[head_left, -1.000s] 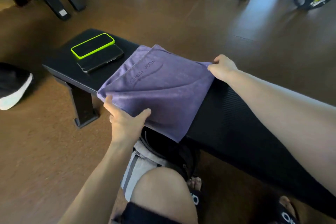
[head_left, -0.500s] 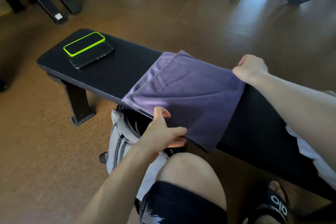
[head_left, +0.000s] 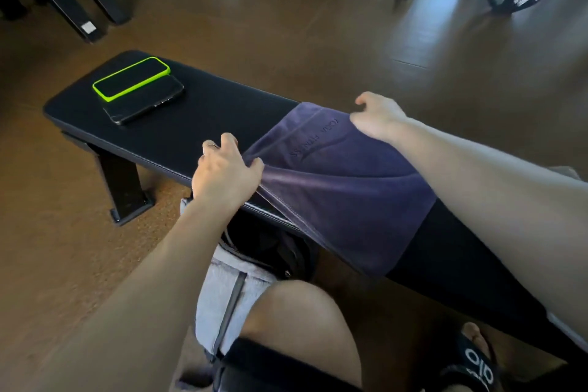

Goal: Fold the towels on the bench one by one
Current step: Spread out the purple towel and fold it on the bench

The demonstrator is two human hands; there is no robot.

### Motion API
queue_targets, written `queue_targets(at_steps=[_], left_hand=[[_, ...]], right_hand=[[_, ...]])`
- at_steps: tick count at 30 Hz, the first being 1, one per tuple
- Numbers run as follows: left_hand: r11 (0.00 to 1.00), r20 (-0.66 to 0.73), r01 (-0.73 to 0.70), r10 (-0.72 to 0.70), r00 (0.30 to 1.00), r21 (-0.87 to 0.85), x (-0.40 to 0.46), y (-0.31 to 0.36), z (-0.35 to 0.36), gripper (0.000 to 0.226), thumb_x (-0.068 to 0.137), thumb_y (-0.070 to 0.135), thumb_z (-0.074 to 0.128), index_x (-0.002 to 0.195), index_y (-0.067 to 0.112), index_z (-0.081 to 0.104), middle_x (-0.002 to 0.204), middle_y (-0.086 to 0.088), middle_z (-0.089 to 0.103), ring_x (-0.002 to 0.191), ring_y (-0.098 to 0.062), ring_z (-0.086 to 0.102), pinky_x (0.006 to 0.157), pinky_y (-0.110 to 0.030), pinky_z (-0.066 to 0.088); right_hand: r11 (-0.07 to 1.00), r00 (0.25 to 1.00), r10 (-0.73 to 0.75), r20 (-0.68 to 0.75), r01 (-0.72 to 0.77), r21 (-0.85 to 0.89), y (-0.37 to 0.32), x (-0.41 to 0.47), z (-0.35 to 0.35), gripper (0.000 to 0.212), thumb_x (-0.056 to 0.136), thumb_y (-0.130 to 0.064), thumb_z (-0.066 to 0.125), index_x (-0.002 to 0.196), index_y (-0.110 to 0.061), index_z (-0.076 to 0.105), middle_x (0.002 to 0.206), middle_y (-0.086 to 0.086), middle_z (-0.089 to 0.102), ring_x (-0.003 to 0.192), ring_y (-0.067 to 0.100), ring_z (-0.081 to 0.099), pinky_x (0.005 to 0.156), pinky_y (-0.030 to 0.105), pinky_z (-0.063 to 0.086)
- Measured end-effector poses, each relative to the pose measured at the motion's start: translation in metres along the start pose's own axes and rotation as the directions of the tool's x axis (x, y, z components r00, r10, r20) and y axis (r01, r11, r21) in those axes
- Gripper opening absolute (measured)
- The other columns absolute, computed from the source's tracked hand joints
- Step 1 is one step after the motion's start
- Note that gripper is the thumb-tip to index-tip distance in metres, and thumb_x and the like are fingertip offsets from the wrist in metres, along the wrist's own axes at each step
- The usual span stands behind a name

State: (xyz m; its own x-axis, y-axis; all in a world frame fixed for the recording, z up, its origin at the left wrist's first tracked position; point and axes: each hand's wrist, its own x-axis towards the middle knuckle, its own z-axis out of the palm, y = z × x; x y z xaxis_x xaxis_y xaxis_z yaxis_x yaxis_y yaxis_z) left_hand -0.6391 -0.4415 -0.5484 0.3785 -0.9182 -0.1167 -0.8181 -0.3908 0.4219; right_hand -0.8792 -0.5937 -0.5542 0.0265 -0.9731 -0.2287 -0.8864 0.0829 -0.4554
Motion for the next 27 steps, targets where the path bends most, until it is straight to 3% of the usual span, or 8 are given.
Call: queue_targets(at_steps=[2, 6, 11, 17, 22, 25, 27], left_hand=[[0.998, 0.058, 0.001, -0.005, 0.998, 0.071, 0.013, -0.005, 0.002, 0.043, 0.093, 0.039, 0.061, 0.125, 0.013, 0.048, 0.126, -0.015, 0.043, 0.11, -0.038, 0.053, 0.088, -0.044, 0.044], [0.999, 0.081, -0.01, 0.006, 0.997, 0.044, 0.025, -0.012, 0.002, 0.038, 0.089, 0.039, 0.066, 0.114, 0.016, 0.05, 0.113, -0.006, 0.043, 0.097, -0.029, 0.053, 0.08, -0.038, 0.042], [0.998, 0.121, -0.035, 0.027, 0.992, 0.058, 0.025, -0.01, -0.002, 0.029, 0.089, 0.037, 0.065, 0.107, 0.016, 0.054, 0.106, -0.004, 0.053, 0.091, -0.024, 0.052, 0.074, -0.035, 0.04], [0.994, 0.257, -0.033, 0.005, 0.966, 0.105, 0.011, -0.013, -0.013, 0.024, 0.086, 0.034, 0.068, 0.099, 0.017, 0.058, 0.096, -0.003, 0.062, 0.088, -0.024, 0.06, 0.073, -0.034, 0.046], [0.989, 0.156, -0.089, 0.07, 0.985, 0.117, 0.003, -0.014, -0.016, 0.041, 0.082, 0.031, 0.074, 0.107, 0.019, 0.044, 0.1, -0.004, 0.055, 0.091, -0.028, 0.057, 0.074, -0.038, 0.044], [0.984, 0.157, -0.152, 0.136, 0.978, 0.096, 0.007, -0.014, -0.014, 0.028, 0.083, 0.03, 0.072, 0.102, 0.022, 0.053, 0.107, -0.006, 0.057, 0.092, -0.029, 0.059, 0.075, -0.037, 0.046], [0.982, 0.176, -0.166, 0.147, 0.973, 0.093, 0.009, -0.015, -0.013, 0.016, 0.084, 0.03, 0.071, 0.094, 0.024, 0.059, 0.107, -0.005, 0.059, 0.091, -0.027, 0.06, 0.075, -0.035, 0.048]], right_hand=[[0.999, 0.999, 0.027, 0.028, -0.028, 0.044, -0.008, 0.012, 0.006, 0.057, 0.097, -0.033, 0.047, 0.151, -0.021, 0.04, 0.152, 0.008, 0.045, 0.135, 0.031, 0.046, 0.105, 0.034, 0.038], [0.995, 0.99, 0.098, 0.102, -0.099, 0.009, -0.004, 0.026, 0.014, 0.06, 0.098, -0.046, 0.036, 0.153, -0.022, 0.036, 0.152, 0.009, 0.044, 0.135, 0.033, 0.044, 0.103, 0.039, 0.037], [0.977, 0.998, -0.041, -0.051, 0.029, -0.209, 0.013, 0.008, 0.029, 0.055, 0.103, -0.053, 0.025, 0.129, -0.013, 0.051, 0.128, 0.016, 0.062, 0.113, 0.039, 0.057, 0.093, 0.045, 0.042], [0.959, 0.987, -0.117, -0.108, 0.085, -0.271, 0.03, -0.02, 0.029, 0.055, 0.102, -0.054, 0.035, 0.138, -0.014, 0.048, 0.137, 0.017, 0.056, 0.125, 0.04, 0.051, 0.104, 0.047, 0.038], [0.992, 0.996, -0.077, -0.05, 0.071, -0.108, 0.02, -0.027, 0.016, 0.061, 0.097, -0.041, 0.051, 0.151, -0.019, 0.035, 0.144, 0.015, 0.051, 0.13, 0.038, 0.048, 0.106, 0.045, 0.04], [0.994, 0.999, 0.035, -0.017, -0.033, 0.105, 0.006, -0.014, 0.003, 0.061, 0.096, -0.035, 0.047, 0.153, -0.02, 0.034, 0.149, 0.011, 0.048, 0.133, 0.034, 0.048, 0.106, 0.037, 0.04], [0.983, 0.995, 0.096, 0.01, -0.096, 0.159, -0.001, -0.002, 0.0, 0.055, 0.098, -0.032, 0.042, 0.152, -0.019, 0.037, 0.15, 0.011, 0.047, 0.134, 0.032, 0.046, 0.106, 0.036, 0.037]])
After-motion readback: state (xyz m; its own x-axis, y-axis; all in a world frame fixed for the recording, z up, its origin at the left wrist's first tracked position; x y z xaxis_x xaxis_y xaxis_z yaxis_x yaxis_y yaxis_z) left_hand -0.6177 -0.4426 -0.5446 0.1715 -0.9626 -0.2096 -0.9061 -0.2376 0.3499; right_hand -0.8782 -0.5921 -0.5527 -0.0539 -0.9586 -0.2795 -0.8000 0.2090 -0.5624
